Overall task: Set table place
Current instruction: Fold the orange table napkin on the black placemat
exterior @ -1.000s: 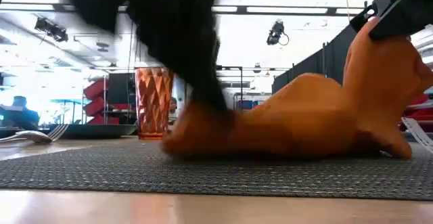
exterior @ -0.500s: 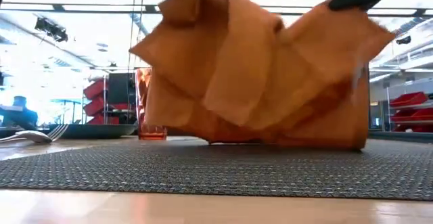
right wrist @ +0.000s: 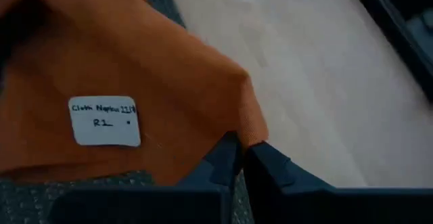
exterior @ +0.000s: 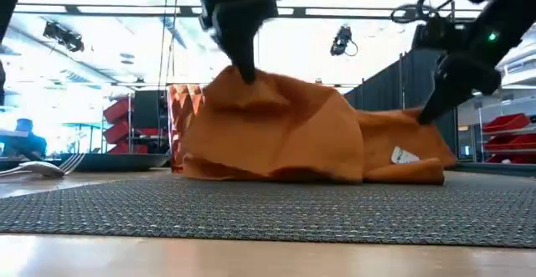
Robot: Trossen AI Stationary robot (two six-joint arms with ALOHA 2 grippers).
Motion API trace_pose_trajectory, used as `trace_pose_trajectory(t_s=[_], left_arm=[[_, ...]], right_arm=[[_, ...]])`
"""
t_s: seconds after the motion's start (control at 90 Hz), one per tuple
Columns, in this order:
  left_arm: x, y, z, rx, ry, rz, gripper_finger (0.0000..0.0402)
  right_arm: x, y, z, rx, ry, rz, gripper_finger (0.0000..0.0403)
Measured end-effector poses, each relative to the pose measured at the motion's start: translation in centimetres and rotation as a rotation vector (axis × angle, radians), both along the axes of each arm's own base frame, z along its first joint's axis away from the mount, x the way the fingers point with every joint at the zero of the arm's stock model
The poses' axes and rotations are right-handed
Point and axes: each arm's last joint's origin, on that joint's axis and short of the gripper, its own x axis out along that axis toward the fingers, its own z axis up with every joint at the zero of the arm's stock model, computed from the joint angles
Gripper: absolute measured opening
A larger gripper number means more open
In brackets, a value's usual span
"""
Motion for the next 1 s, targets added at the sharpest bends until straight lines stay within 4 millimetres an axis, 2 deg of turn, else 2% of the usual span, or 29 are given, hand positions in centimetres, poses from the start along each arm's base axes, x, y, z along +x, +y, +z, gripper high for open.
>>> trace_pose_trajectory(t_s=[0.122,0.222,0.3,0.389,0.533,0.644,0.744,0.856,1.0], left_arm=[[-0.2,0.3,-1.0,-0.049,0.042,-0.017,0.0007],[-0.3,0.3,-1.1,-0.11,0.073,-0.034,0.0037],[-0.3,0.2,-0.5,-0.136,0.106,-0.077,0.0073],[-0.2,-0.4,1.2,-0.168,0.109,-0.124,0.0118],[-0.2,-3.0,4.5,-0.174,0.07,-0.251,0.0168],[-0.7,-6.0,5.0,-0.159,0.052,-0.391,0.018],[-0.9,-7.7,3.5,-0.145,0.097,-0.404,0.0181],[-0.7,-8.2,-0.2,-0.109,0.145,-0.389,0.018],[-0.7,-6.5,-5.0,-0.1,0.159,-0.341,0.0172]], right_arm=[[0.1,-0.2,0.0,0.057,0.008,0.002,0.0011],[0.3,-0.4,0.5,0.099,-0.003,0.012,0.0041],[0.5,-0.4,1.2,0.111,-0.001,0.045,0.0075],[0.9,-0.3,2.8,0.105,-0.032,0.076,0.0117],[0.8,-0.2,4.8,0.118,-0.054,0.131,0.018],[0.7,0.2,5.1,0.183,-0.064,0.205,0.0211],[0.9,0.9,4.9,0.212,-0.052,0.256,0.0228],[1.3,1.8,3.9,0.203,-0.106,0.32,0.0235],[1.8,2.3,2.0,0.195,-0.2,0.355,0.0234]])
